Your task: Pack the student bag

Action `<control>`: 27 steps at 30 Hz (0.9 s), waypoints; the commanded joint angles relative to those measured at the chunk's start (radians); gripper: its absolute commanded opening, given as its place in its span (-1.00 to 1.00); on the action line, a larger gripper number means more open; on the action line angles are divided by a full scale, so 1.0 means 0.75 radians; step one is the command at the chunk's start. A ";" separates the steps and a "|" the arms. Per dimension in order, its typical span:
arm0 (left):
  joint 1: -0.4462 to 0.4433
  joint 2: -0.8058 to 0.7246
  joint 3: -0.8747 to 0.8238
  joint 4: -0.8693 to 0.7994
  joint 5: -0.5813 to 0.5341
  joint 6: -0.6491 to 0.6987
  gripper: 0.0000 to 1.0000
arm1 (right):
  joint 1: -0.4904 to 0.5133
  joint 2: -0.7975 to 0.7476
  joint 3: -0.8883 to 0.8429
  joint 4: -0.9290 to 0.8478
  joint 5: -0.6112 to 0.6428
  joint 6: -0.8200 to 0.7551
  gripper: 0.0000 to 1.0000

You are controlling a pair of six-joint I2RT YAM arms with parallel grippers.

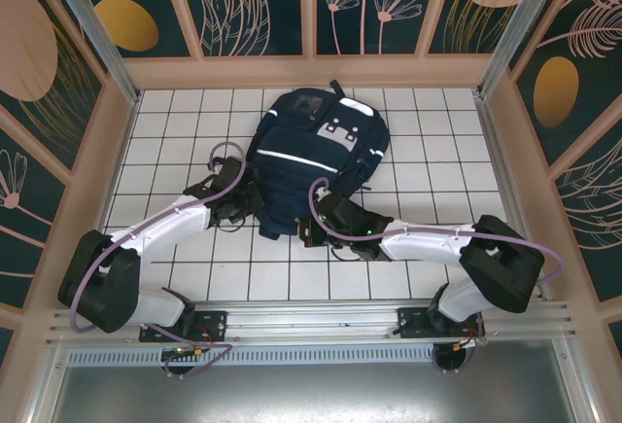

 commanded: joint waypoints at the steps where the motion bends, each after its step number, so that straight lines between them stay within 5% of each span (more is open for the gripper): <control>1: 0.040 0.004 -0.016 -0.051 -0.143 0.035 -1.00 | 0.021 -0.109 -0.067 -0.157 0.024 0.000 -1.00; 9: 0.046 -0.053 -0.001 -0.068 -0.106 0.053 -1.00 | 0.017 -0.278 -0.113 -0.197 0.026 -0.031 -1.00; 12: 0.045 -0.105 0.035 -0.119 -0.053 0.055 -0.31 | 0.017 -0.264 -0.043 -0.221 0.016 -0.054 -1.00; 15: 0.045 -0.171 0.052 -0.176 0.024 -0.007 0.07 | 0.016 -0.237 0.027 -0.223 -0.016 -0.055 -1.00; 21: 0.020 -0.349 -0.045 -0.136 0.187 -0.244 0.35 | 0.021 -0.202 0.103 -0.149 -0.105 -0.015 -1.00; 27: -0.079 -0.361 -0.097 -0.045 0.202 -0.384 0.38 | 0.032 -0.151 0.135 -0.130 -0.127 -0.013 -1.00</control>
